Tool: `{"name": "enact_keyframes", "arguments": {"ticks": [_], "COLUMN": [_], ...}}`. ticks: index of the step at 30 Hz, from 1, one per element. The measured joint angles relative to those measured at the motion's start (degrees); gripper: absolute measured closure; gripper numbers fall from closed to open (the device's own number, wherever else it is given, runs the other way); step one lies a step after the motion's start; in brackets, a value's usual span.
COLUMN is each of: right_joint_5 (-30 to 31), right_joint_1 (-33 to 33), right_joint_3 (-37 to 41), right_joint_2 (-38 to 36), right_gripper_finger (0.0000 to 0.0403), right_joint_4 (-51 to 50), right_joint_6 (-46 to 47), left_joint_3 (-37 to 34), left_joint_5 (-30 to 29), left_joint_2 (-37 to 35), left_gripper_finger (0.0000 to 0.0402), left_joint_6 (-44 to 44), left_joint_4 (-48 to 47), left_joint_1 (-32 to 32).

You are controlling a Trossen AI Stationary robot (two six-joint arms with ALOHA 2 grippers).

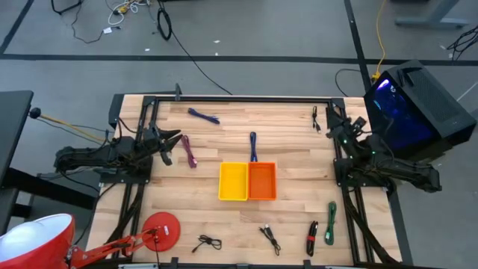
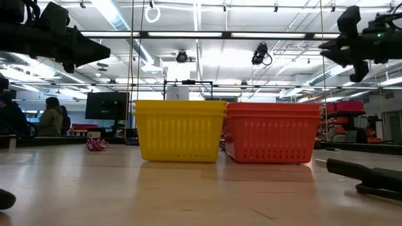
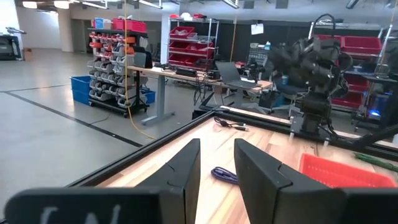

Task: Pick & Place USB Port
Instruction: Put the top black charger cable into the yellow bin

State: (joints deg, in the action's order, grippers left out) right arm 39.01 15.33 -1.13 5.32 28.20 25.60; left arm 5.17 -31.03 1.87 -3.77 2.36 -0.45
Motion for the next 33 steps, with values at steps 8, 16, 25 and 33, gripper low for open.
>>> {"name": "enact_keyframes", "arguments": {"ticks": [8,16,25,33], "right_joint_5": [0.3,-14.5,13.5,17.6], "right_joint_1": [0.6,0.9,1.2,1.2], "right_joint_3": [0.2,-19.6,-53.8,-58.9], "right_joint_2": [1.0,7.6,37.4,55.6], "right_gripper_finger": [0.0312,0.0312,0.0297,0.0293], "right_joint_4": [-4.0,-7.3,-36.9,-37.8], "right_joint_6": [0.2,-35.7,-64.5,-63.0], "left_joint_3": [0.0,0.0,0.0,0.0], "left_joint_5": [-6.5,-6.5,-6.4,-6.4], "left_joint_2": [0.0,0.0,0.0,0.0], "left_gripper_finger": [0.0298,0.0298,0.0298,0.0298], "left_joint_6": [-0.1,-1.8,-2.0,-2.7], "left_joint_4": [1.3,5.2,5.0,2.5], "left_joint_1": [0.0,0.0,0.0,0.0]}}
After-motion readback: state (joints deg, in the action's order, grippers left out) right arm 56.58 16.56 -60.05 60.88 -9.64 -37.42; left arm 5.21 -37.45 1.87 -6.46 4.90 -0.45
